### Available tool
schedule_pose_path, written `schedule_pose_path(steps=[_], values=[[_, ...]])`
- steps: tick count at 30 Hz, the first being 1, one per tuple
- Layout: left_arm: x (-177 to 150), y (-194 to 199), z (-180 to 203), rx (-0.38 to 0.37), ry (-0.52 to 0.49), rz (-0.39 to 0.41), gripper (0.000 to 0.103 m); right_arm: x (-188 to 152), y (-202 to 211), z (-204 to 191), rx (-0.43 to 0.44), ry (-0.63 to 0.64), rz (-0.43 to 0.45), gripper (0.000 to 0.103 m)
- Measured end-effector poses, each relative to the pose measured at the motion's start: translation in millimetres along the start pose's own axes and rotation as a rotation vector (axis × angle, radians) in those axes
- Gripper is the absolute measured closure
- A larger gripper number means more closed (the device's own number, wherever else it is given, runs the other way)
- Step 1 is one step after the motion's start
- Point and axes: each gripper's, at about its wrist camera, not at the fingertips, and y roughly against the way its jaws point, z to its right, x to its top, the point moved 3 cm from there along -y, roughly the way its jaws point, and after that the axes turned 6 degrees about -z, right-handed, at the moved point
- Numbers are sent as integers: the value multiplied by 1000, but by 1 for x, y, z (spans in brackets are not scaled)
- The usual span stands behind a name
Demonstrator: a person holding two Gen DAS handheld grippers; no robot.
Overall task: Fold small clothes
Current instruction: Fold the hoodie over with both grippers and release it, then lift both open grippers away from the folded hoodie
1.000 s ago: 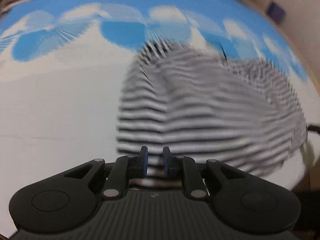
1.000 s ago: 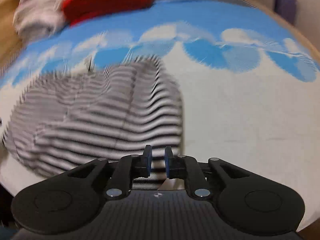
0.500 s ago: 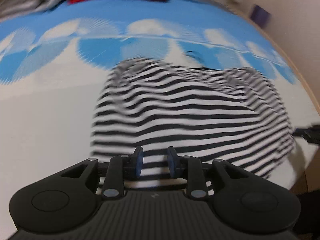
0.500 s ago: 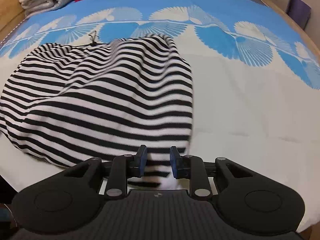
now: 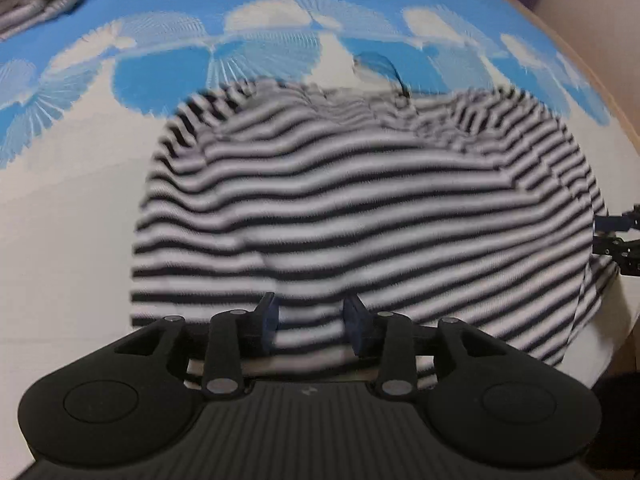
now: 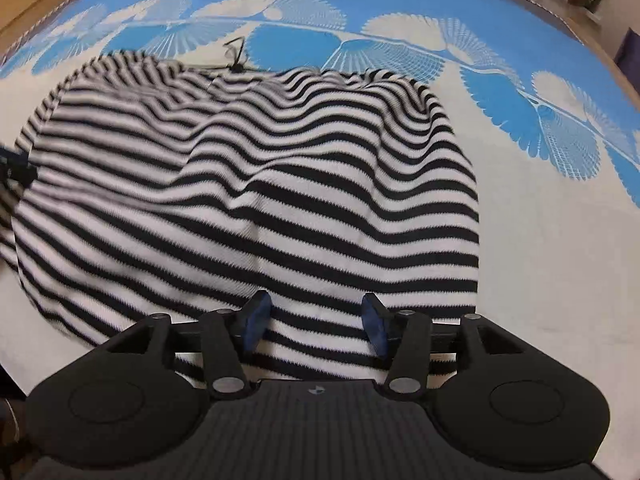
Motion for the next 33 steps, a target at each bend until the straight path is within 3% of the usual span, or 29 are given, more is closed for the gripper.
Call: schedule_pose_path(steps=[2, 3, 5, 7, 10, 14, 19, 22, 26, 27, 28, 30, 33], values=[[5, 10, -5, 4, 19, 52, 62, 3, 8, 2, 19, -23, 62, 52], [5, 7, -10, 10, 38, 38, 61, 3, 6, 4, 21, -37, 60, 52], [1, -7, -23, 56, 92, -53, 62, -2, -11, 12, -11, -73, -34, 48], [-4, -8, -32, 92, 111, -84, 62, 0, -10, 11, -27, -76, -34, 42], [-3, 24, -44, 92, 164, 53, 62, 5, 8, 1, -51, -73, 31, 46], [-15, 81, -63, 91, 219, 244, 59, 14, 46, -33, -71, 4, 196, 46], [-47, 142, -81, 105, 261, 425, 50, 24, 72, -106, 23, 70, 321, 46], [-59, 157, -90, 99, 287, 446, 47, 28, 76, -156, 44, 118, 374, 46], [-66, 159, -104, 180, 268, 403, 47, 34, 71, -222, 109, 169, 383, 48], [-68, 161, -109, 188, 270, 399, 47, 35, 66, -239, 123, 196, 372, 54], [-69, 164, -113, 191, 279, 399, 47, 36, 63, -253, 137, 219, 357, 70], [-73, 172, -123, 179, 301, 408, 47, 36, 50, -278, 175, 268, 311, 89], [-82, 187, -132, 179, 311, 428, 47, 32, 34, -315, 201, 362, 265, 91]])
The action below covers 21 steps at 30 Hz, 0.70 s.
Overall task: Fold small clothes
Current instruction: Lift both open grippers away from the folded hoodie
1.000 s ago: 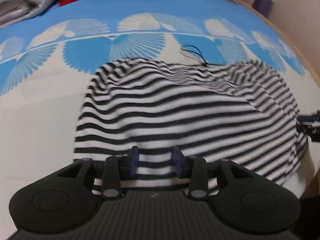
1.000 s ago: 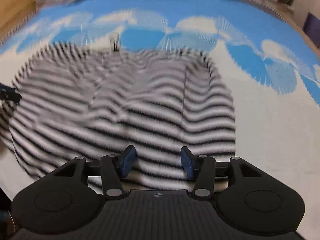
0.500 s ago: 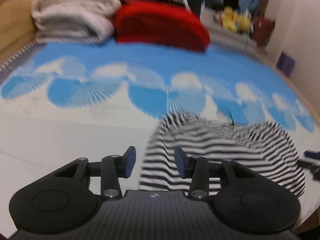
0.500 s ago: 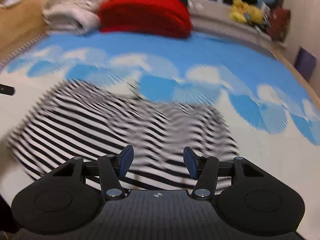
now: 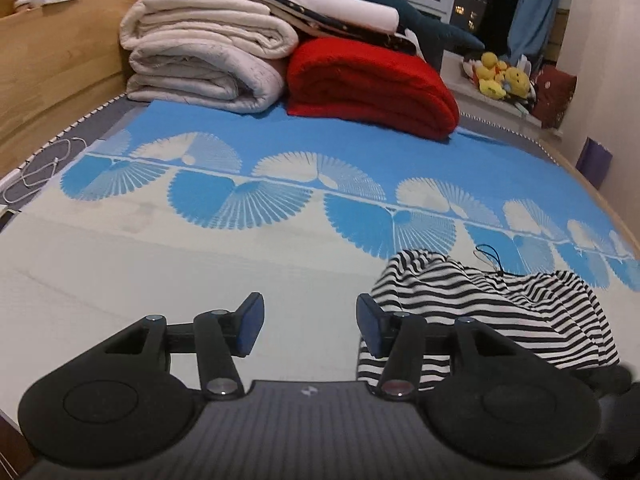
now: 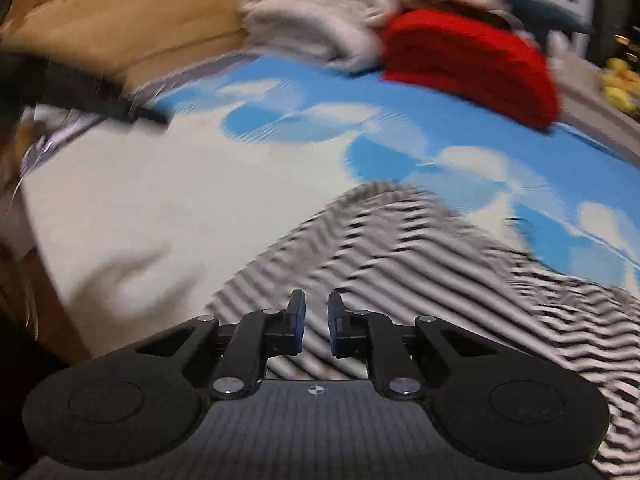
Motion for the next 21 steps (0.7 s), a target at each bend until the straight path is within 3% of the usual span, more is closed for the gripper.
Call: schedule_pose_path(steps=[5, 8, 10, 14, 15, 16, 18, 21], values=[[2, 14, -13, -1, 8, 14, 47, 1, -31, -40, 57, 66, -49, 90], [5, 21, -18, -8, 9, 28, 47, 0, -52, -57, 86, 79, -100, 73], [6, 24, -20, -12, 6, 30, 47, -3, -67, -67, 79, 95, -135, 55], [8, 25, -20, -11, -9, 25, 47, -3, -88, -76, 52, 132, -157, 54], [8, 24, -20, -11, -13, 21, 47, -2, -88, -76, 59, 126, -157, 60], [9, 24, -19, -9, -19, 21, 47, 0, -88, -75, 57, 113, -156, 78], [10, 22, -18, -9, -27, 17, 47, 2, -84, -67, 59, 90, -158, 96], [9, 13, -11, -26, -28, -8, 46, 12, -61, -50, 73, 27, -105, 98]])
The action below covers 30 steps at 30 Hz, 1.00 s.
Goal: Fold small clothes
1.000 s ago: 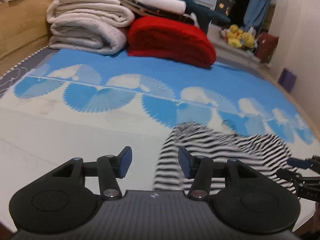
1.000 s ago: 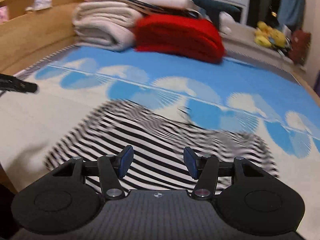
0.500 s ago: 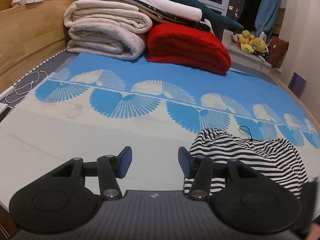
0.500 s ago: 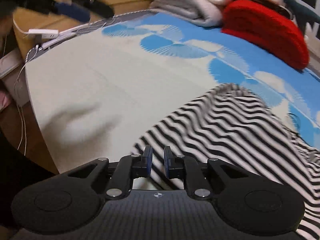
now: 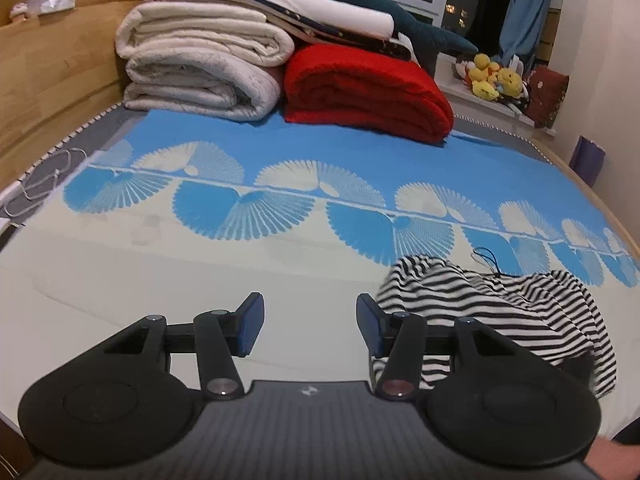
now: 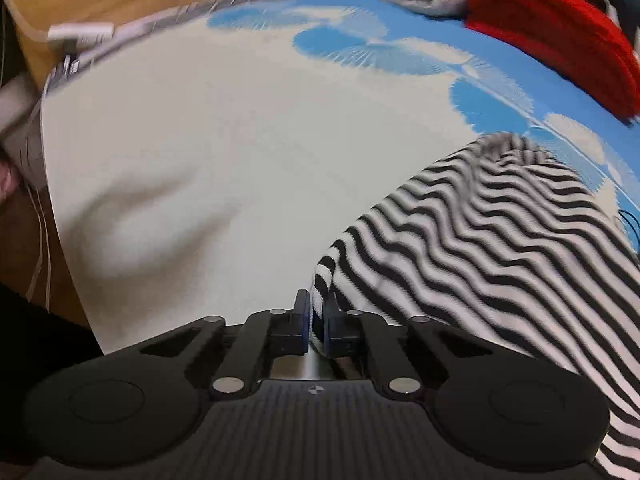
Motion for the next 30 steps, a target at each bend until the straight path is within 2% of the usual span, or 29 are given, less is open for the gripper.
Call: schedule_pose_path(steps=[1, 3, 4, 7, 12, 16, 20, 22, 24, 26, 28, 30], values=[[0, -4, 3, -12, 1, -9, 44, 2, 12, 5, 6, -15, 31, 98], [-2, -16, 13, -70, 15, -37, 22, 2, 37, 15, 21, -48, 80, 98], [-3, -25, 20, -106, 19, -60, 17, 0, 49, 20, 26, -57, 102, 98], [-3, -55, 47, -227, 39, -134, 16, -8, 79, 38, 50, -99, 166, 98], [-1, -131, 78, -405, 209, -348, 16, -23, 115, 63, 67, -150, 231, 98], [-1, -185, 100, -463, 288, -476, 16, -37, 144, 76, 78, -158, 273, 98], [0, -216, 118, -495, 330, -522, 16, -47, 160, 91, 80, -170, 286, 98], [0, -227, 125, -479, 321, -532, 27, -50, 163, 94, 88, -173, 287, 98], [3, -230, 126, -465, 310, -512, 75, -47, 160, 95, 97, -171, 284, 98], [11, -222, 122, -461, 288, -474, 86, -40, 155, 89, 115, -163, 278, 98], [20, -206, 112, -444, 250, -420, 88, -30, 151, 78, 157, -151, 291, 98], [30, -185, 94, -464, 274, -360, 89, -18, 151, 63, 221, -127, 330, 98]])
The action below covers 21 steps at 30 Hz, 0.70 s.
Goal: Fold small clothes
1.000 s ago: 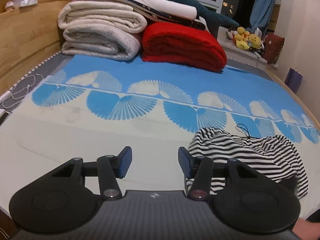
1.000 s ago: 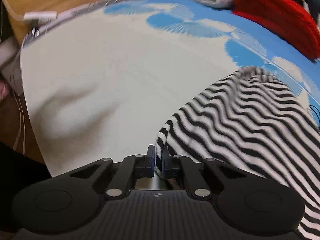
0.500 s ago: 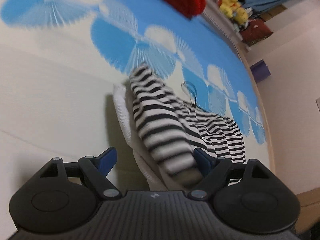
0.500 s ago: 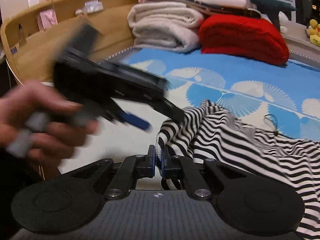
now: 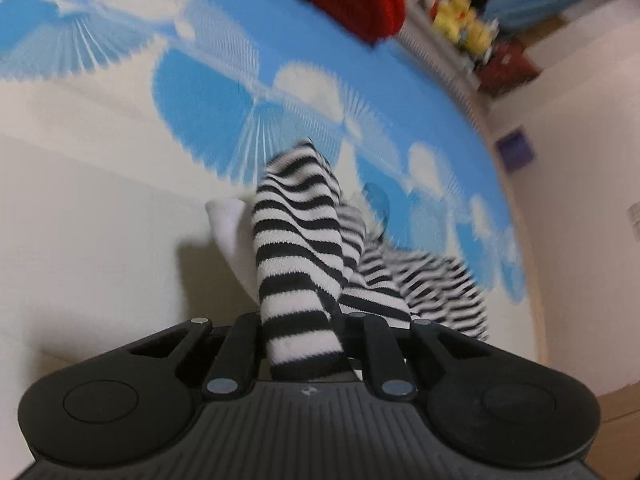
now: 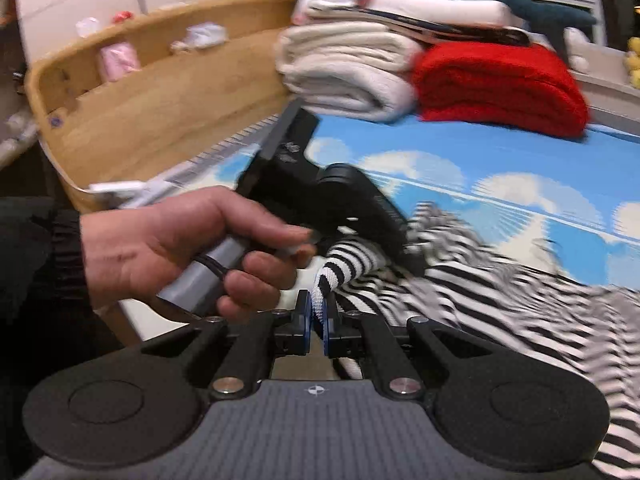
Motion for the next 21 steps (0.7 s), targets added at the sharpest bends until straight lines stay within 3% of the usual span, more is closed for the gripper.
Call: schedule_pose_path(steps=[2, 4, 8, 11, 17, 19, 21], values=[[2, 29, -6, 12, -7, 75, 89, 9, -5, -14, 67, 4, 44, 98], [3, 47, -12, 79, -34, 123, 89, 16, -8, -19, 110, -22, 73, 98], [1, 40, -26, 197, 4, 70, 89, 15, -12, -4, 87, -87, 37, 98], [5, 30, -5, 204, -18, 69, 89, 8, 0, 18, 30, -157, 25, 98], [2, 2, 95, 36, -133, 120, 85, -8, 75, 79, -78, -315, 166, 98], [-4, -5, 136, -57, -198, 143, 68, -21, 112, 105, -140, -389, 232, 99], [-14, -4, 174, -190, -266, 171, 34, -38, 147, 134, -242, -466, 275, 99]])
